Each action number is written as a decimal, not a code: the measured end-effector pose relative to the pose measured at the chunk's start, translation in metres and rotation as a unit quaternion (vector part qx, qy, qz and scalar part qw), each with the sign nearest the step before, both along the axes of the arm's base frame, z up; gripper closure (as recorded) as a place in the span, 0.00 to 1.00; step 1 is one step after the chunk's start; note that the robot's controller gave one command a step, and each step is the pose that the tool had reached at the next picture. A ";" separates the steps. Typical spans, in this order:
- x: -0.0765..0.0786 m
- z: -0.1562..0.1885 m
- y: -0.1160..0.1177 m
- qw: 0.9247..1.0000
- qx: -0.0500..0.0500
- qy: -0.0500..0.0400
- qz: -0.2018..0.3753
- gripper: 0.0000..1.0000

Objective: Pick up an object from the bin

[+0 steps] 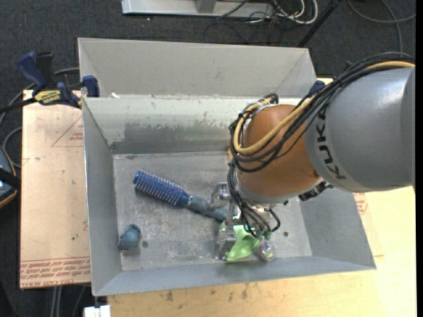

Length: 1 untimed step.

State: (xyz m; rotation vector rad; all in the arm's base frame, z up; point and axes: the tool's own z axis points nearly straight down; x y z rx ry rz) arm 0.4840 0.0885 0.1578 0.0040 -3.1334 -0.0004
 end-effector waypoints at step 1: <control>0.038 -0.079 -0.059 1.000 0.000 -0.006 -0.019 0.00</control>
Offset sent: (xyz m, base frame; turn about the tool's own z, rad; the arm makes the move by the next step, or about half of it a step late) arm 0.0361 -0.0565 -0.0756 0.0306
